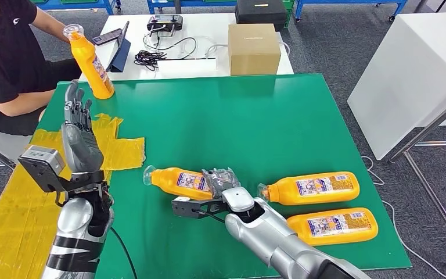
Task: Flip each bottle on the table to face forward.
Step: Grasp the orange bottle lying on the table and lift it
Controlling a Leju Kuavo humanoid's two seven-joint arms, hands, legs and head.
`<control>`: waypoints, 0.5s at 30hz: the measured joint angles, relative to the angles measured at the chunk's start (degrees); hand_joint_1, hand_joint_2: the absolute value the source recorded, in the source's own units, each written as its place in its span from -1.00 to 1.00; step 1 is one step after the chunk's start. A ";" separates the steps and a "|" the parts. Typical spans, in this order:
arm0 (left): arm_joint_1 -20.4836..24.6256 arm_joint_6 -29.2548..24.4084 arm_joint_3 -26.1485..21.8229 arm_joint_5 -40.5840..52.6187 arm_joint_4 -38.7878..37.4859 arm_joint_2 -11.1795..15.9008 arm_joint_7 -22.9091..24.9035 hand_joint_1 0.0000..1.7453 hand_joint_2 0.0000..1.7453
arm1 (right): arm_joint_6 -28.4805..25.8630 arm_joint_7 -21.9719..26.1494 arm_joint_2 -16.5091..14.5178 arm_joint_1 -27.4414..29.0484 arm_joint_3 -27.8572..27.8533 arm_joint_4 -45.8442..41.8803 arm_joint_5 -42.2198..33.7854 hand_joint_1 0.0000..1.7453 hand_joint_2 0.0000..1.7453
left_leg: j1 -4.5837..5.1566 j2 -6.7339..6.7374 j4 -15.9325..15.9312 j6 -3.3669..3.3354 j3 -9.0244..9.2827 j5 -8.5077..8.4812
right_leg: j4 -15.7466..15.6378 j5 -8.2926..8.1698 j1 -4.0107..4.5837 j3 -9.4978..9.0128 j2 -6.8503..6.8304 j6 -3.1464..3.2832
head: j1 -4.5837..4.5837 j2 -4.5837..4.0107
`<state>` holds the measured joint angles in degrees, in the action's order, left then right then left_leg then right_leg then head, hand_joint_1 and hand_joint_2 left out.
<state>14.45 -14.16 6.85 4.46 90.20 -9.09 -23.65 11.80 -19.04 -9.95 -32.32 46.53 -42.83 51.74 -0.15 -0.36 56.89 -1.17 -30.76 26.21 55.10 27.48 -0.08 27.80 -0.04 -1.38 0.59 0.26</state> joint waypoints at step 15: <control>-0.75 4.10 -1.56 -7.56 -1.59 1.85 0.00 -1.00 -1.00 | -11.92 2.55 -0.48 1.08 -3.47 -0.83 -8.80 1.00 1.00 | 0.01 0.00 -0.02 0.00 -0.10 0.00 | 0.04 -0.01 0.01 -0.02 0.03 0.00 | 0.03 0.00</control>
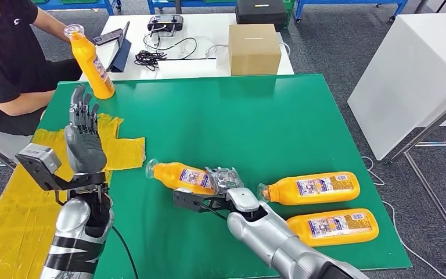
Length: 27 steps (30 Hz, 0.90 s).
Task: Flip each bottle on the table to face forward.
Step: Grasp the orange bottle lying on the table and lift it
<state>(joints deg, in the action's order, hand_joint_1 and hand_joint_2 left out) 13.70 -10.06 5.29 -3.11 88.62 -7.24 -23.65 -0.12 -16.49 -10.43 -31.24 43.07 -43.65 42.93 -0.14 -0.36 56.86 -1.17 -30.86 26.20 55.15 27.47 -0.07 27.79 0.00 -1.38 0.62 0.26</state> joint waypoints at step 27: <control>-22.27 19.09 0.48 -14.86 11.34 -1.38 2.50 -1.00 1.00 | -26.68 19.57 5.42 23.34 -7.02 -41.35 -1.56 1.00 1.00 | 0.01 -0.11 0.04 -0.06 -0.65 -0.04 | -0.12 -0.08 -0.01 0.61 -0.04 -0.09 | -0.03 0.00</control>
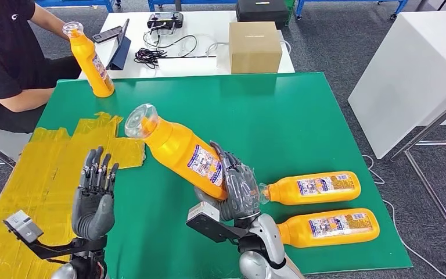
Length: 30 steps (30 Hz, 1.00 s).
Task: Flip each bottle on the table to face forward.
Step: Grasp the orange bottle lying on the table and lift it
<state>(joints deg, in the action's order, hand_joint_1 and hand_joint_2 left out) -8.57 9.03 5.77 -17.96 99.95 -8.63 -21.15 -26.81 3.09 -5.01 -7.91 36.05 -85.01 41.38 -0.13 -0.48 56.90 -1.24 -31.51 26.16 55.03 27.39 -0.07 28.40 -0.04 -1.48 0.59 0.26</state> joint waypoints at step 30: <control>2.35 3.34 4.31 -8.26 -0.71 0.10 3.64 -1.00 1.00 | 7.89 -3.72 -4.53 -6.19 11.15 9.67 7.68 1.00 1.00 | -0.05 0.00 -0.01 0.00 0.00 -0.01 | 0.04 0.01 0.02 0.01 0.00 0.00 | 0.00 0.00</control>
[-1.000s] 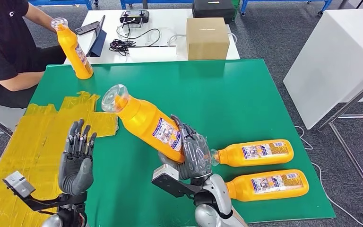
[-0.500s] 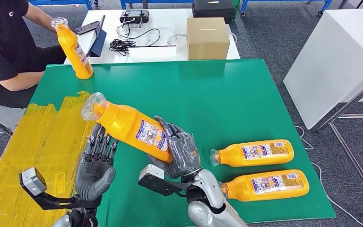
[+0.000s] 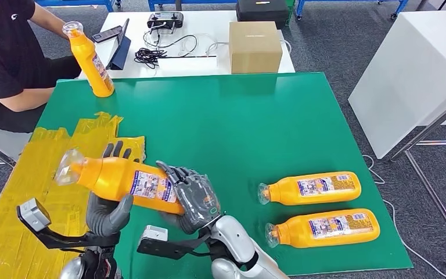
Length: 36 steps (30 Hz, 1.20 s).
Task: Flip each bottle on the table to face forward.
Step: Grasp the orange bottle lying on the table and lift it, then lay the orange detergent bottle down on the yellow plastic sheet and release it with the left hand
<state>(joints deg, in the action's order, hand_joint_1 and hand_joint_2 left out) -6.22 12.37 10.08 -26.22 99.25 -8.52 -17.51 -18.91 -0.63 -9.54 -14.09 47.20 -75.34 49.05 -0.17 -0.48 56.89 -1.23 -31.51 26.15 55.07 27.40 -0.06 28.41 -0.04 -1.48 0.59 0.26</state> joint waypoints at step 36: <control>-0.48 1.01 -2.37 -3.46 -1.09 0.53 0.17 1.00 1.00 | -1.21 -0.75 -1.58 -3.06 4.62 7.21 -1.46 1.00 1.00 | -0.01 0.01 0.01 0.00 0.01 0.00 | 0.00 0.00 -0.01 0.02 0.01 0.00 | 0.01 0.00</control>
<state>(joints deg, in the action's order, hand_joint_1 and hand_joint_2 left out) -6.69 13.38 7.71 -29.68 98.16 -7.99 -17.33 -20.13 -1.38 -11.12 -17.15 51.82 -68.13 47.59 -0.19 -0.46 56.90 -1.23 -31.50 26.15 55.06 27.40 -0.07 28.43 -0.04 -1.48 0.60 0.26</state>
